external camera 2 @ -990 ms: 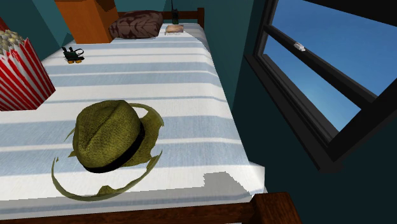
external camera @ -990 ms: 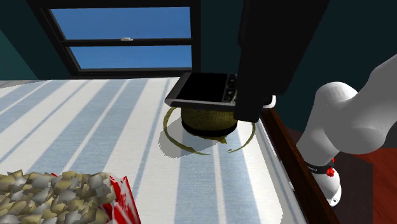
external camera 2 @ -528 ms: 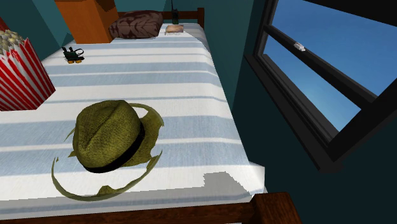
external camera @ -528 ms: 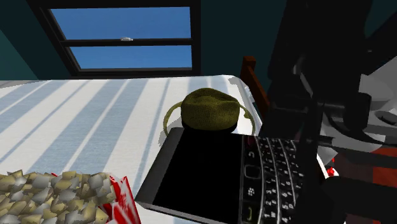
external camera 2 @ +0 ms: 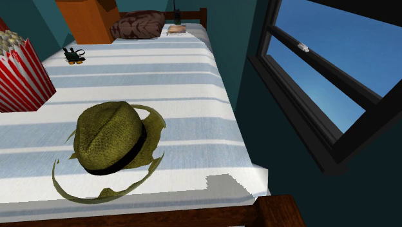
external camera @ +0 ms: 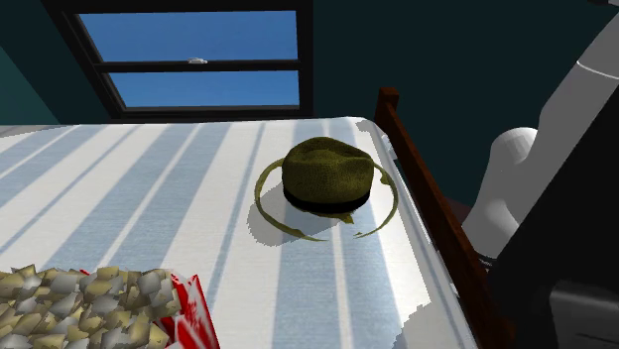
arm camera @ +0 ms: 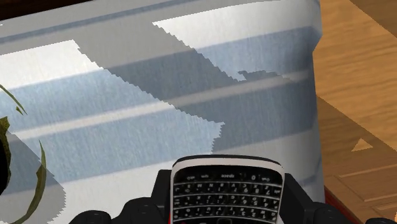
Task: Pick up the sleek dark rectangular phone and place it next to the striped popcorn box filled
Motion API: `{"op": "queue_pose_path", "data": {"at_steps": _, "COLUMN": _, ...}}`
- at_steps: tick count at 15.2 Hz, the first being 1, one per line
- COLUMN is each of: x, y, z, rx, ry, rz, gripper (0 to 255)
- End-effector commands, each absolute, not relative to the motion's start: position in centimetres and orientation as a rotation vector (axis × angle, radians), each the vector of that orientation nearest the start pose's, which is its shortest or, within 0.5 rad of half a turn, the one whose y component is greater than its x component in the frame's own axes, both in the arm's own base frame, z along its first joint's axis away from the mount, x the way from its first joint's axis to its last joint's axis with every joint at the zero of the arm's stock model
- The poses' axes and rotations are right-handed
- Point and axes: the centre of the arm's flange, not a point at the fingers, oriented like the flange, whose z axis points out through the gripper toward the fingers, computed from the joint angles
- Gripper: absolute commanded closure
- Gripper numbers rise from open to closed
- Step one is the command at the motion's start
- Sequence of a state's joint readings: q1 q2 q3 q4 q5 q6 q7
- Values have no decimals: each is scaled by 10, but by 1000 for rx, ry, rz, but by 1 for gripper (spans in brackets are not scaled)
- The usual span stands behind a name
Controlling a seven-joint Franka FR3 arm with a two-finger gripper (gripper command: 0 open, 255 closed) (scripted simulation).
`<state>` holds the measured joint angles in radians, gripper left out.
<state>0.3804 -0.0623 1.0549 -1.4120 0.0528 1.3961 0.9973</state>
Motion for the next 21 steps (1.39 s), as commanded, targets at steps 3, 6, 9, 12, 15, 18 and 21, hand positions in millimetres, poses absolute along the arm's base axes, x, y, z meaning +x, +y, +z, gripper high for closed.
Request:
{"op": "queue_pose_path", "data": {"at_steps": 3, "x": 44, "y": 523, "z": 679, "rx": -3050, "ry": -692, "rz": -12, "gripper": 255}}
{"op": "queue_pose_path", "data": {"at_steps": 6, "x": 44, "y": 523, "z": 663, "rx": -3050, "ry": -692, "rz": -12, "gripper": 255}}
{"op": "queue_pose_path", "data": {"at_steps": 9, "x": 44, "y": 523, "z": 647, "rx": -3050, "ry": -692, "rz": -12, "gripper": 255}}
{"op": "queue_pose_path", "data": {"at_steps": 12, "x": 44, "y": 523, "z": 632, "rx": -3050, "ry": -692, "rz": -12, "gripper": 255}}
{"op": "queue_pose_path", "data": {"at_steps": 15, "x": 44, "y": 523, "z": 616, "rx": -3050, "ry": -692, "rz": -12, "gripper": 255}}
{"op": "queue_pose_path", "data": {"at_steps": 18, "x": 44, "y": 523, "z": 600, "rx": -3050, "ry": -692, "rz": -12, "gripper": 255}}
{"op": "queue_pose_path", "data": {"at_steps": 21, "x": 44, "y": 523, "z": 584, "rx": -3050, "ry": -692, "rz": -12, "gripper": 255}}
